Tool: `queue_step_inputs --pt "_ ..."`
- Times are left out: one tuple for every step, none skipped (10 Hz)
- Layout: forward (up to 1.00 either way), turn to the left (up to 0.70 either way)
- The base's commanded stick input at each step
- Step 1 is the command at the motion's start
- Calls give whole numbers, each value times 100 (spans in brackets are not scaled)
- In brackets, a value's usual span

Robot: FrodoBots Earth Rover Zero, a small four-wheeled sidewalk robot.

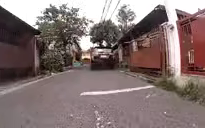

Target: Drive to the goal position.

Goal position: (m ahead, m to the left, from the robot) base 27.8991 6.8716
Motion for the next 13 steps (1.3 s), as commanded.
queue_step_inputs --pt "70 0" --pt "70 0" --pt "70 0" --pt "70 0" --pt "70 0" --pt "70 0" --pt "70 0" --pt "70 0" --pt "70 0" --pt "70 0" --pt "70 0" --pt "70 0" --pt "70 6"
